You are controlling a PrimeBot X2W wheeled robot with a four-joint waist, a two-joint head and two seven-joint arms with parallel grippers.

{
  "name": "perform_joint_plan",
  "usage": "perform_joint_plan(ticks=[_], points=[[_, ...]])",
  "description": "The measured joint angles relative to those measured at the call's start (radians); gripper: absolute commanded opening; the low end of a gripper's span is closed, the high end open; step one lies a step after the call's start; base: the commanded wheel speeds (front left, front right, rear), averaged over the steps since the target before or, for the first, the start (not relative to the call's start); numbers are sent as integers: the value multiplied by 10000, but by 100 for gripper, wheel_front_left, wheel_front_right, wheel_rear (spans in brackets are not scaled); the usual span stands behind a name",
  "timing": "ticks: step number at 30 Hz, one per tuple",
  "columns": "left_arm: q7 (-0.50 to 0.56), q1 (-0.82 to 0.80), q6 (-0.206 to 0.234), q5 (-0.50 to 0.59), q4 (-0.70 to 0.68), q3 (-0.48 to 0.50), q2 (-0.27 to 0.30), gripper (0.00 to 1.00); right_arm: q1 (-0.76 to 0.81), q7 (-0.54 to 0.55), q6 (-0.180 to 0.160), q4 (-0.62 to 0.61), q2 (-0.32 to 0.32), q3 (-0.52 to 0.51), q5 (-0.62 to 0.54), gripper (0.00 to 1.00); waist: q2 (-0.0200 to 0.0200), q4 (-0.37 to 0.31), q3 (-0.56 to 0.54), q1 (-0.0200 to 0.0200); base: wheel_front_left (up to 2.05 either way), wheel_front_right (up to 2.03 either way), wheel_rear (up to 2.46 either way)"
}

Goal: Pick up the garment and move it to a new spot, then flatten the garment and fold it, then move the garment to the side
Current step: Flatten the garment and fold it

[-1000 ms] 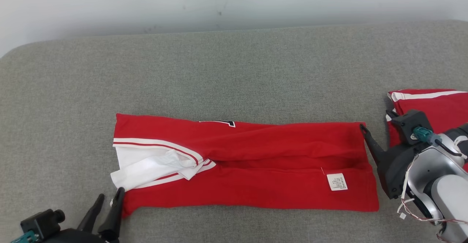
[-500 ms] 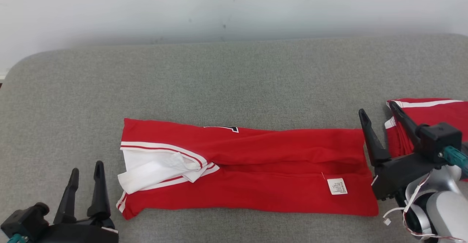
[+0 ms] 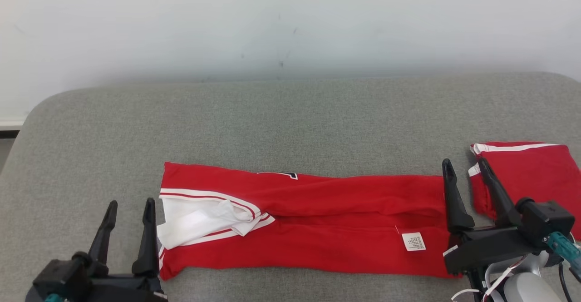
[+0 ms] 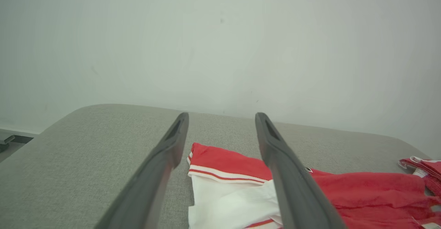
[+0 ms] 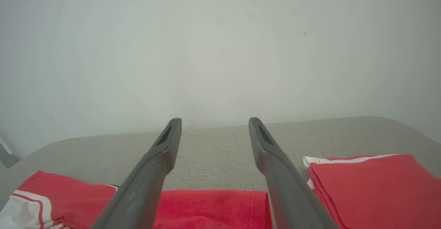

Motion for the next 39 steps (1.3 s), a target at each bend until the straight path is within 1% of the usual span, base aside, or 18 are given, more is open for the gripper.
perform_joint_plan(ticks=[4,16,20,27,33,39], points=[[0,225,0,56,73,-144,127,100,257,-391,-8,357,165,-163,40,100,0,-103,-187,0,0,0,0],[113,416,44,42,236,-180,169,100,392,-531,-10,821,190,-318,15,100,0,-137,-436,1,0,0,0],[234,515,42,25,309,-314,151,100,439,215,-10,1452,146,-341,38,100,0,-127,-499,1,0,0,0],[453,544,-27,-4,293,-512,115,100,324,2050,-10,2504,-222,-251,25,100,0,-117,-472,1,0,0,0],[575,527,-115,-8,280,-725,4,100,-561,3181,-10,3099,-268,-107,46,100,0,-41,-224,1,0,0,0],[646,468,-192,-65,324,-763,-61,100,-1035,4080,-10,3772,-174,67,73,100,0,120,33,2,0,0,0]])
